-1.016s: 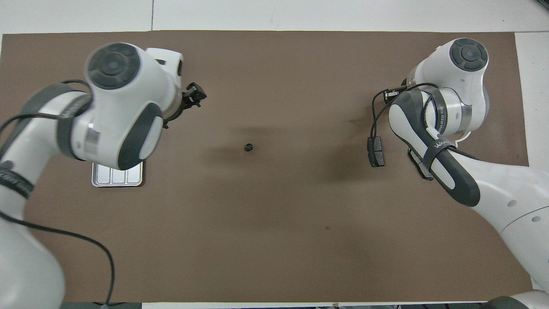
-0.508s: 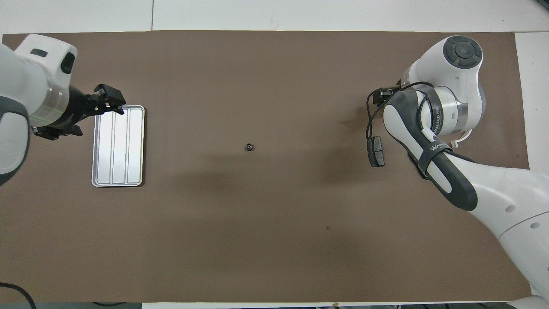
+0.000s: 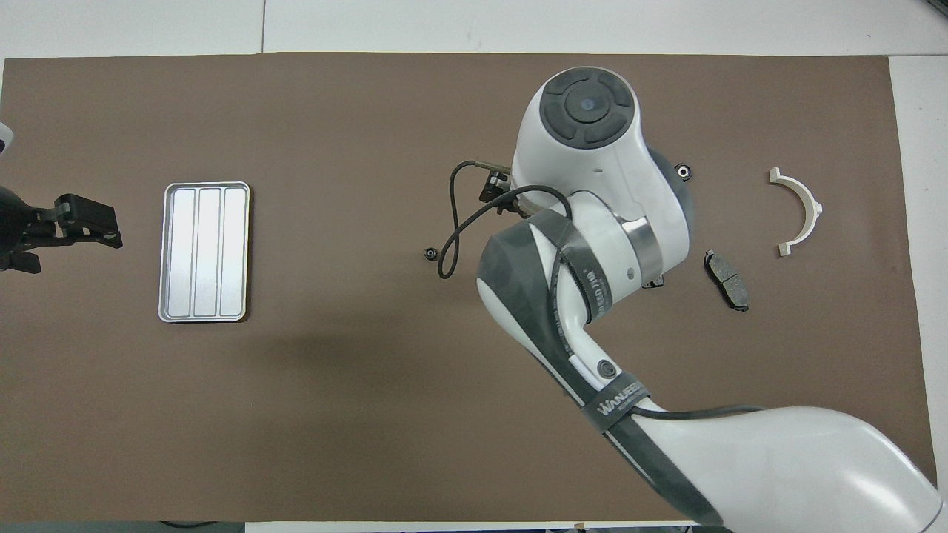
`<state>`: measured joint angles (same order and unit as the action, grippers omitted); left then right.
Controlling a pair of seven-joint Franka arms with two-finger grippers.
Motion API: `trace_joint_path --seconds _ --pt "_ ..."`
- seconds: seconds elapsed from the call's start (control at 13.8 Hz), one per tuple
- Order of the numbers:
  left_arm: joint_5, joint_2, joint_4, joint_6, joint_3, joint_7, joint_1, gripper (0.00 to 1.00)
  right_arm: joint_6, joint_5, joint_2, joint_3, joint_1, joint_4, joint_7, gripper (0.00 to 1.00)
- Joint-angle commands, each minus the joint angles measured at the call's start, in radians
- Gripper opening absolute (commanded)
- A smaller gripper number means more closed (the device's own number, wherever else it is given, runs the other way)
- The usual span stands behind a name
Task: Place bearing gear from tray to pile
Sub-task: 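Grasp the second gear at center with the right gripper and lift it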
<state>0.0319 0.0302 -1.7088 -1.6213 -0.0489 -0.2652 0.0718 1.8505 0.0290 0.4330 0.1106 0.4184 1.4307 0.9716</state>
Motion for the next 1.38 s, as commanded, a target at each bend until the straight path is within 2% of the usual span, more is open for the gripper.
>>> trace_joint_path --seconds 0.0,0.07,0.29,0.51,1.09,1.31 --pt "-0.007 0.022 -0.022 0.020 0.038 0.024 -0.046 1.00 0.027 -0.030 0.032 0.001 0.042 -0.019 0.135 1.00" --pt "-0.007 0.022 -0.023 0.014 0.041 0.024 -0.052 1.00 0.047 -0.026 0.050 0.001 0.077 -0.019 0.197 1.00" --pt "-0.009 0.022 -0.023 0.012 0.041 0.046 -0.052 1.00 0.108 0.014 0.177 -0.006 0.175 -0.087 0.353 1.00" --pt "-0.021 0.022 -0.023 0.014 0.040 0.047 -0.052 1.00 0.174 0.077 0.236 -0.003 0.201 -0.090 0.392 1.00" --pt "-0.047 0.017 -0.017 0.008 0.040 0.041 -0.047 1.00 0.305 0.135 0.285 -0.006 0.194 -0.059 0.394 1.00" --pt "-0.047 0.017 -0.015 0.009 0.040 0.044 -0.050 1.00 0.312 0.143 0.303 -0.006 0.195 -0.058 0.394 1.00"
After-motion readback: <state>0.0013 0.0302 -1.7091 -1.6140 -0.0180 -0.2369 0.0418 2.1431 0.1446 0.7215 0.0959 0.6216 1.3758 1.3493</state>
